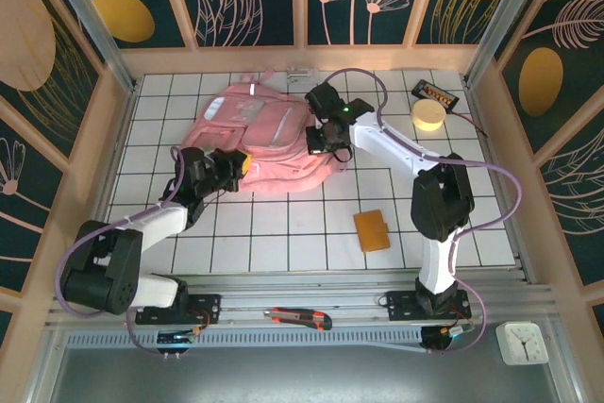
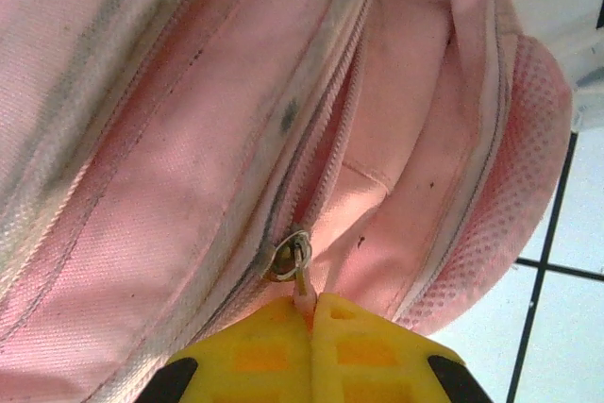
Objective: Pack the student bag
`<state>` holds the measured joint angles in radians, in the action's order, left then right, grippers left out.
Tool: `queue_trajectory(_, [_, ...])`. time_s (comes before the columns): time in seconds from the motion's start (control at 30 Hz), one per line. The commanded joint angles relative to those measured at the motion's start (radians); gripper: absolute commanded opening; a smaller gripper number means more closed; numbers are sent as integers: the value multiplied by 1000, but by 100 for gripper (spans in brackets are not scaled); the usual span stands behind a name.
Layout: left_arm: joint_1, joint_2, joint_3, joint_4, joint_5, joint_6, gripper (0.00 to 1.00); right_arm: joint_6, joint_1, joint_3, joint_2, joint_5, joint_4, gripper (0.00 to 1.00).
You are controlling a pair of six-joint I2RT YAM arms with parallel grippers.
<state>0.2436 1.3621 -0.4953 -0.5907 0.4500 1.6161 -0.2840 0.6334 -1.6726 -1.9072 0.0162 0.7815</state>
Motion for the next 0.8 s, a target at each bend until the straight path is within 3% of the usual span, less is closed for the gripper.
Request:
queue_trajectory(0.0, [-62, -58, 16, -18, 7, -42, 0, 28, -42, 22, -1, 7, -32, 0])
queue_trajectory(0.23, [-194, -2, -42, 84, 79, -175, 0, 27, 44, 98, 57, -215, -149, 0])
queue_trajectory(0.33, [-234, 66, -116, 119, 113, -223, 13, -7, 97, 100, 45, -297, -188, 0])
queue_trajectory(0.43, [-250, 83, -157, 158, 134, -225, 38, -49, 141, 63, 6, -344, -215, 0])
queue_trajectory(0.53, [-251, 41, -154, 227, 143, -234, 55, -70, 164, 13, -38, -378, -224, 0])
queue_trajectory(0.6, [-251, -5, -127, 253, 150, -225, 60, -68, 175, -19, -65, -392, -220, 0])
queue_trajectory(0.77, [-247, -116, -12, 219, 162, -136, 61, -49, 186, -78, -107, -408, -187, 0])
